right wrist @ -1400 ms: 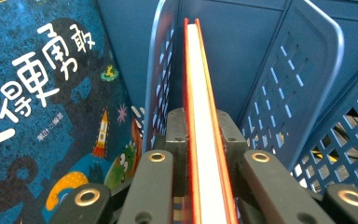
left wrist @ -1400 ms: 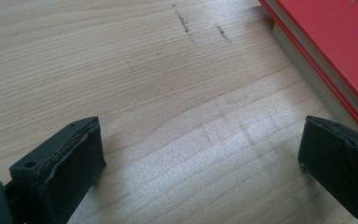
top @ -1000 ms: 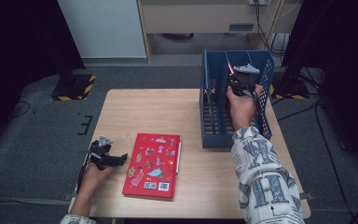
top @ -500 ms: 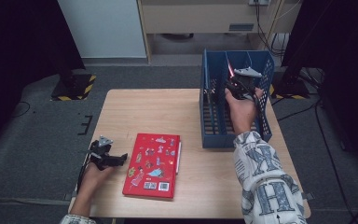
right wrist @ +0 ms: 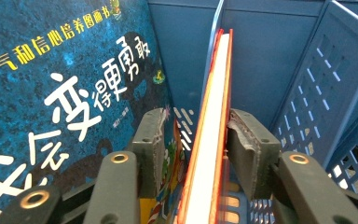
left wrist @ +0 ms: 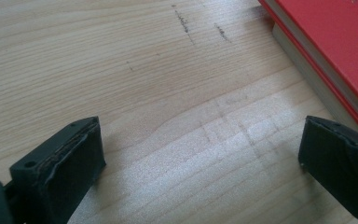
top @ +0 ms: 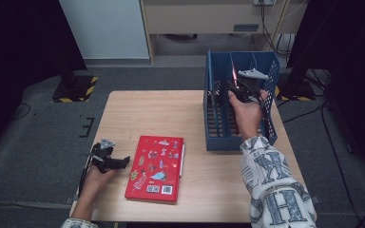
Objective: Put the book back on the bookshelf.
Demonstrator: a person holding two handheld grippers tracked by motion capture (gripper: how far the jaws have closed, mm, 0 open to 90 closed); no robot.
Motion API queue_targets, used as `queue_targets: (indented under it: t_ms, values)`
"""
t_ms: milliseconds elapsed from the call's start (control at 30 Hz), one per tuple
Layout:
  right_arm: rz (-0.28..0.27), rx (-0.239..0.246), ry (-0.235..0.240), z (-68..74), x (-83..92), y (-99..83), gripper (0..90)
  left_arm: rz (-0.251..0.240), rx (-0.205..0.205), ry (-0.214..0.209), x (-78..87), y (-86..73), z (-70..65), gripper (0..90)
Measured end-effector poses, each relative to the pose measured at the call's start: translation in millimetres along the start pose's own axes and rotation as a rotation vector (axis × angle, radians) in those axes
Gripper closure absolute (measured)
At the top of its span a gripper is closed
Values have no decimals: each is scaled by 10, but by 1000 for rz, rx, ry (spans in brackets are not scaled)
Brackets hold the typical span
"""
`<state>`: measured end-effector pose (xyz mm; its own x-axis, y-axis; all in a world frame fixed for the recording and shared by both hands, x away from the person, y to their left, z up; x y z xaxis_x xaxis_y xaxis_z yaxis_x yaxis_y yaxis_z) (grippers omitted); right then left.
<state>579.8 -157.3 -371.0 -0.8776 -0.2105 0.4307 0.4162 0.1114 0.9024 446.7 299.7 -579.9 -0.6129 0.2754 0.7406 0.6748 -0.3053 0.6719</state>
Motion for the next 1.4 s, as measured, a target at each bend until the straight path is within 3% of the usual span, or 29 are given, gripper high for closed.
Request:
queue_targets:
  t_ms: [200,433,667,733,933,1167,1400]
  values:
    - [0,1,10,21,16,3,472,0,0,0,0,0,0,0]
    - [42,-7,40,51,41,-34,346,0,0,0,0,0,0,0]
    - [8,11,38,12,135,-38,192,0,0,0,0,0,0,0]
    - [5,4,64,7,169,-56,151,0,0,0,0,0,0,0]
    - [-2,7,101,-7,282,-141,123,0,0,0,0,0,0,0]
    - [-12,45,147,-5,424,-209,114,0,0,0,0,0,0,0]
    - [2,55,148,-7,487,-268,102,0,0,1,0,0,0,0]
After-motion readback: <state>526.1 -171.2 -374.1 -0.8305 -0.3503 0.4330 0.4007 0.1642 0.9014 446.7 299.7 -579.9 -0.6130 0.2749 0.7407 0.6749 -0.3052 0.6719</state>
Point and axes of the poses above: each handheld gripper's, and its own axes: x roughly backward along the jaws, y roughly out of its top, z roughly to its left, the point moved 6 cm from there along -x, roughly forward along the jaws, and after that the axes turned 2 degrees about z, right-handed, at the moved point
